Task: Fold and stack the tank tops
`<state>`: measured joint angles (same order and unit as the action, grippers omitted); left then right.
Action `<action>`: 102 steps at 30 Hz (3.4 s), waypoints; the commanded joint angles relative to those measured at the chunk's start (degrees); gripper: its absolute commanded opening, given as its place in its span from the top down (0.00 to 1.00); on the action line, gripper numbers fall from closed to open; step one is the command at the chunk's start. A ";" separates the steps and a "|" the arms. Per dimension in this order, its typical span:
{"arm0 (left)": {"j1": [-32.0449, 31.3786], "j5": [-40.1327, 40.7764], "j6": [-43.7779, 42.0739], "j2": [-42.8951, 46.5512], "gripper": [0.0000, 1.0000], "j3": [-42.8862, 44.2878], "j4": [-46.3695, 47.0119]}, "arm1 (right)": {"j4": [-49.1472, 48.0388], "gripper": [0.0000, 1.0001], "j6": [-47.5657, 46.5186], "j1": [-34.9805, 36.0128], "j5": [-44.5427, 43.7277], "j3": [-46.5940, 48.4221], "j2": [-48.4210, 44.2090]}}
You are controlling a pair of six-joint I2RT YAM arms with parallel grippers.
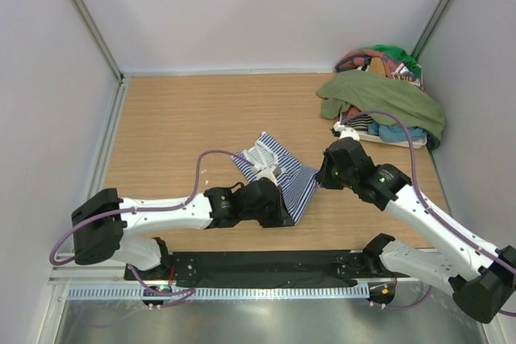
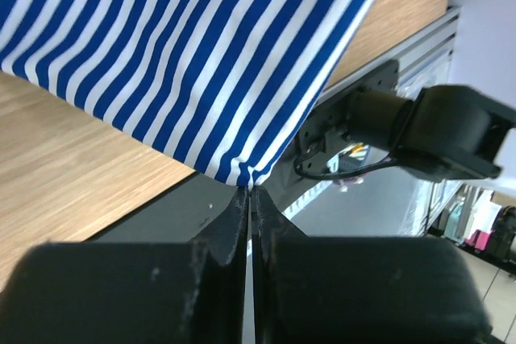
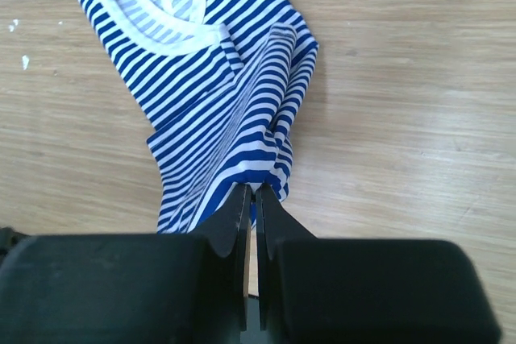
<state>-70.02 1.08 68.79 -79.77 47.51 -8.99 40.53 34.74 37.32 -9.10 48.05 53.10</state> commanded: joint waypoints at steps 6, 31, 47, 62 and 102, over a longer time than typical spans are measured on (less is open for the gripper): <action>8.30 -5.03 -1.20 1.98 1.00 4.09 1.44 | -4.76 0.98 -4.15 -1.02 -2.59 10.11 10.70; 46.53 -28.76 -11.31 -2.31 1.00 2.15 2.14 | -10.65 0.98 -12.68 -3.48 7.87 45.71 51.29; 66.14 -41.42 -14.04 -18.14 1.00 9.18 5.39 | -24.88 0.96 -9.00 -6.47 15.16 59.70 70.20; 67.03 -27.38 -21.59 -18.95 0.35 17.45 -6.30 | -31.83 0.28 -9.43 -8.49 14.37 49.52 67.58; 56.75 -14.35 -24.41 -25.25 0.60 16.21 -5.25 | -53.97 0.34 -4.69 -9.63 7.19 -2.78 35.59</action>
<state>-13.21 -14.31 44.56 -103.15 60.77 -14.48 -7.55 28.91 28.56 3.44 47.03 91.24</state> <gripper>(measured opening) 0.416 0.666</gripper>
